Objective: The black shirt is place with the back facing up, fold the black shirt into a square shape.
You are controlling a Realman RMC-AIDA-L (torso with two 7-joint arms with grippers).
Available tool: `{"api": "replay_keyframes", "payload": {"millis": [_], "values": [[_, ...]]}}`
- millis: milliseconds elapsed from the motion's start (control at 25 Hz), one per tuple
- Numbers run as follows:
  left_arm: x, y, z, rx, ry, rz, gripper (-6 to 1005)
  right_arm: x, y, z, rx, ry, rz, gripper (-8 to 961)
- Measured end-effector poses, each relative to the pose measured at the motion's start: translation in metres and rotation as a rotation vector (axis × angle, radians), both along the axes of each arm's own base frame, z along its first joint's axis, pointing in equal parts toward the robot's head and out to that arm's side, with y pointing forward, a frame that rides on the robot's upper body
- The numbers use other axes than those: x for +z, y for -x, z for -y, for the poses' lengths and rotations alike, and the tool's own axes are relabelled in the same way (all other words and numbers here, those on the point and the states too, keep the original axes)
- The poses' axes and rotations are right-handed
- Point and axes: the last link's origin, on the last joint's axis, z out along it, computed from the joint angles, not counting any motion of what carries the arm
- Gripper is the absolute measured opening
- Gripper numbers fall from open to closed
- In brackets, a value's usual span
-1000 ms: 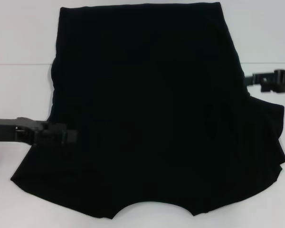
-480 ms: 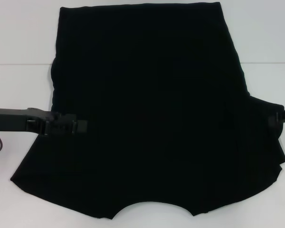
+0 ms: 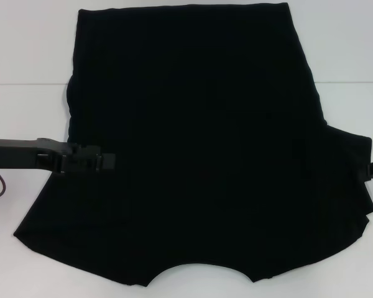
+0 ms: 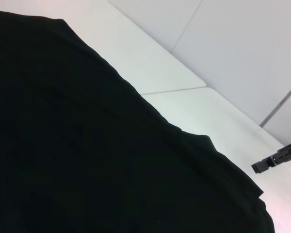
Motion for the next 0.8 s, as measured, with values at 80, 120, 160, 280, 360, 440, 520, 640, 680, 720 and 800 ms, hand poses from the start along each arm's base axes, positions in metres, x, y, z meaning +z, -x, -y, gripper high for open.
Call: {"api": "replay_keyframes", "payload": {"millis": [80, 120, 160, 280, 360, 440, 520, 640, 680, 720, 800], "values": [[0.0, 0.0, 0.0, 0.001, -0.002, 0.0, 572, -0.002, -0.002, 0.001, -0.007, 0.004, 0.011, 529], [0.0, 0.0, 0.0, 0.001, -0.003, -0.001, 572, -0.002, -0.002, 0.001, -0.008, 0.004, 0.013, 525], [-0.001, 0.0, 0.0, 0.002, -0.004, -0.001, 572, -0.002, -0.002, 0.001, -0.008, 0.001, 0.014, 520], [-0.001, 0.001, -0.001, 0.004, -0.008, -0.002, 571, -0.003, -0.003, -0.001, -0.009, -0.009, 0.016, 507], [-0.001, 0.001, -0.001, 0.005, -0.008, -0.002, 571, -0.006, -0.003, -0.001, -0.008, -0.015, 0.02, 498], [-0.001, 0.001, -0.001, 0.005, -0.008, -0.002, 571, -0.01, -0.004, -0.002, -0.01, -0.013, 0.025, 490], [-0.001, 0.001, -0.001, 0.005, -0.008, -0.002, 571, -0.014, -0.005, -0.003, -0.013, -0.012, 0.029, 481], [-0.001, 0.0, -0.002, 0.005, -0.01, -0.002, 572, -0.018, -0.006, -0.005, -0.014, -0.018, 0.035, 467], [-0.001, 0.0, -0.002, 0.005, -0.011, -0.003, 572, -0.019, -0.006, -0.006, -0.014, -0.021, 0.036, 463], [-0.001, 0.001, -0.003, 0.006, -0.014, -0.004, 572, -0.019, -0.006, -0.007, -0.015, -0.021, 0.036, 459], [-0.001, 0.0, -0.003, 0.006, -0.017, -0.005, 571, -0.02, -0.005, -0.007, -0.017, -0.022, 0.035, 450]]}}
